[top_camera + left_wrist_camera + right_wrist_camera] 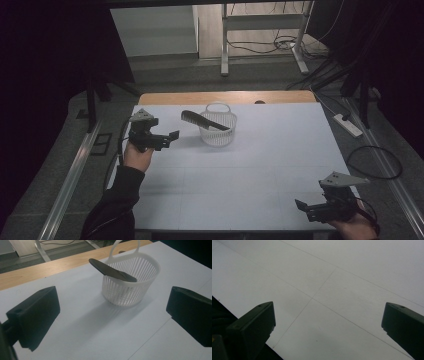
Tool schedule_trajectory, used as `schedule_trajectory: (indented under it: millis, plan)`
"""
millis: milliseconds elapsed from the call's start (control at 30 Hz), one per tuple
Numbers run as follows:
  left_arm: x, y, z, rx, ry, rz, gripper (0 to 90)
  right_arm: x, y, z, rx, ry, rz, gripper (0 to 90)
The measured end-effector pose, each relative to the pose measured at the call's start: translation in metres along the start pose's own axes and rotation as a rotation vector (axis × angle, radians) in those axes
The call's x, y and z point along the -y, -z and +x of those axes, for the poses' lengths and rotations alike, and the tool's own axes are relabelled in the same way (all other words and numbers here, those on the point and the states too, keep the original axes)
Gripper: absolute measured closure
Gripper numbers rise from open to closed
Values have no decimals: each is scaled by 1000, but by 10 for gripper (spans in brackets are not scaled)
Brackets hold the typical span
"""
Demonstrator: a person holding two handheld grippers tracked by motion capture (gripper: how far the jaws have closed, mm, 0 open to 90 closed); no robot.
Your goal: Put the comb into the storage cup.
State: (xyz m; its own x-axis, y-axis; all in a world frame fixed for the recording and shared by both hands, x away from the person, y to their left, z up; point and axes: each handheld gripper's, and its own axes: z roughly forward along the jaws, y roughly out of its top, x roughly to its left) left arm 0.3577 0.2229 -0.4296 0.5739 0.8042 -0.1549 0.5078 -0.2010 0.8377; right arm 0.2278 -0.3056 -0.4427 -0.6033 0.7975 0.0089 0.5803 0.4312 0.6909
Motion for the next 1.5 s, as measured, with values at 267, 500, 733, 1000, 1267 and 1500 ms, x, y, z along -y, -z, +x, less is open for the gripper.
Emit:
schedule_trajectory:
  millis: [267,500,733,1000,1267,1500]
  plan:
    - [7,7,-2,9,10,4,0,0,0,0,2,4,1,0]
    - [14,12,-5,9,14,18,0,0,0,1,2,7,2,0]
    - [21,16,-9,12,19,30,0,0,0,1,1,12,5,0]
    - [27,20,-15,10,13,38,0,0,0,2,3,19,1,0]
    - [31,25,-26,2,-11,57,0,0,0,2,3,20,-1,0]
    - [37,32,-31,-2,-18,60,0,0,0,2,3,20,-1,0]
